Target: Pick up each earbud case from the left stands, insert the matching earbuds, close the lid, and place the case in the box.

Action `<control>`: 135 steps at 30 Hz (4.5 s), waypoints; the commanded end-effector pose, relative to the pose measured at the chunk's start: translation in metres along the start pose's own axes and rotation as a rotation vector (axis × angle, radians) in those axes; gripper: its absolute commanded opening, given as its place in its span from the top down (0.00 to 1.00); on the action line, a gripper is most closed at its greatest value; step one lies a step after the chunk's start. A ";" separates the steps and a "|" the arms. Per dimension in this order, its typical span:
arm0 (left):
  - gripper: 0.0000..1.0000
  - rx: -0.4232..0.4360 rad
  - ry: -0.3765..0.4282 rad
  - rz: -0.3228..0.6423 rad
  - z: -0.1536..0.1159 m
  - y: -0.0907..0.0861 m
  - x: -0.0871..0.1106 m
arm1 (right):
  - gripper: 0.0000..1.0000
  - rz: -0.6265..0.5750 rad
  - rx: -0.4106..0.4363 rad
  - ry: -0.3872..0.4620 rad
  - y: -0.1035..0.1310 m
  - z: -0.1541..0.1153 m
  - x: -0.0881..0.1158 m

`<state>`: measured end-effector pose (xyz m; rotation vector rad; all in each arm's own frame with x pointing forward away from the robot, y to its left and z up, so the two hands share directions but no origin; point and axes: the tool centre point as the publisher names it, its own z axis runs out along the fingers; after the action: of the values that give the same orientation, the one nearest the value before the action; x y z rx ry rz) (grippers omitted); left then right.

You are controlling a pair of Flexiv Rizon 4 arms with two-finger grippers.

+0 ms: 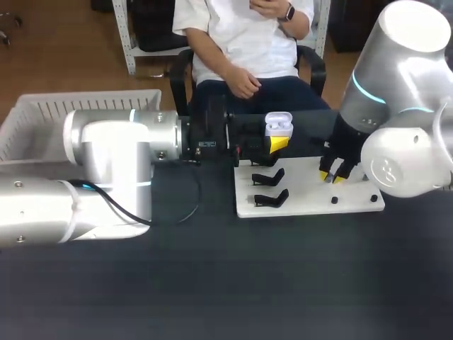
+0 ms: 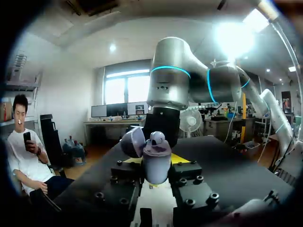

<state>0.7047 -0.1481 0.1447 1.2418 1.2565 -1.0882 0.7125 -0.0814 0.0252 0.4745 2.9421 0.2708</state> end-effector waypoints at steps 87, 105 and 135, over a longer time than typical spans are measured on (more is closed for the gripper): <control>1.00 -0.009 -0.005 0.004 0.000 -0.002 0.001 | 1.00 -1.002 -0.030 -0.029 0.131 -0.189 0.065; 1.00 -0.009 -0.005 0.004 0.000 -0.002 0.001 | 1.00 -1.060 0.024 0.021 0.134 -0.170 0.056; 1.00 -0.009 -0.005 0.004 0.000 -0.002 0.001 | 1.00 -1.029 0.030 0.026 0.131 -0.157 0.045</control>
<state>0.7047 -0.1481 0.1447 1.2417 1.2566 -1.0882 0.6810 0.0304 0.1998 -1.0257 2.7666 0.0901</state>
